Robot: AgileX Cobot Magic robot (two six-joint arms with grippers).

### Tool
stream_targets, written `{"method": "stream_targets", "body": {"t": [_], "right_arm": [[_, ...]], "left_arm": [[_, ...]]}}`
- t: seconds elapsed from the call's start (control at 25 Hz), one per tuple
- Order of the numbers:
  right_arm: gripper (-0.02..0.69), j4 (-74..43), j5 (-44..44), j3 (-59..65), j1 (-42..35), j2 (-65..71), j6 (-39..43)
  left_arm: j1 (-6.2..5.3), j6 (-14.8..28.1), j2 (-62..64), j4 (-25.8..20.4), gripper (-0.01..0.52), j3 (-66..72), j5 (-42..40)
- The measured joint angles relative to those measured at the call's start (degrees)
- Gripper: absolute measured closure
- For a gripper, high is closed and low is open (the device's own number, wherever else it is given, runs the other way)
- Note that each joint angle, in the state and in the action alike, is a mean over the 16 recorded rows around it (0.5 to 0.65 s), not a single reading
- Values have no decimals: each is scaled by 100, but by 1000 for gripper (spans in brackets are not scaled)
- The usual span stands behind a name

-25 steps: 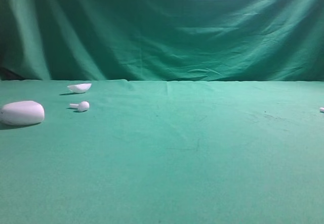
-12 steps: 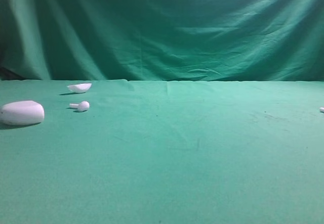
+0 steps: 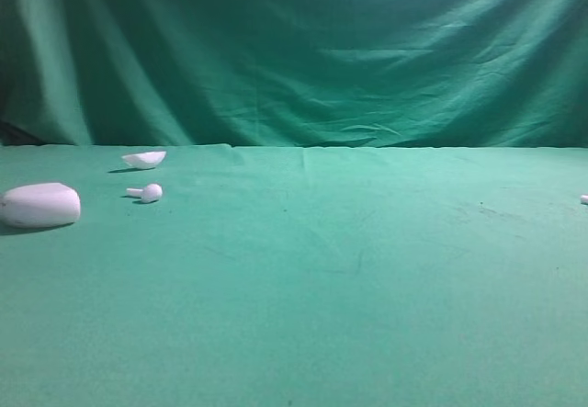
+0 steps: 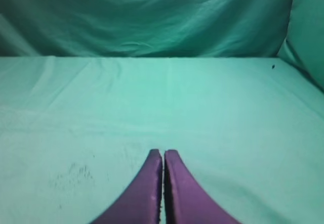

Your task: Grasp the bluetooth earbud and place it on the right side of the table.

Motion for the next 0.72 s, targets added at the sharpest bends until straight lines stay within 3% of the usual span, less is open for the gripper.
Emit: {"method": "stream_targets", "body": {"t": [0.72], "right_arm": [[665,100,103,614,-7,0,41]], "left_arm": [[0,0,0,0,514,0,0]]}}
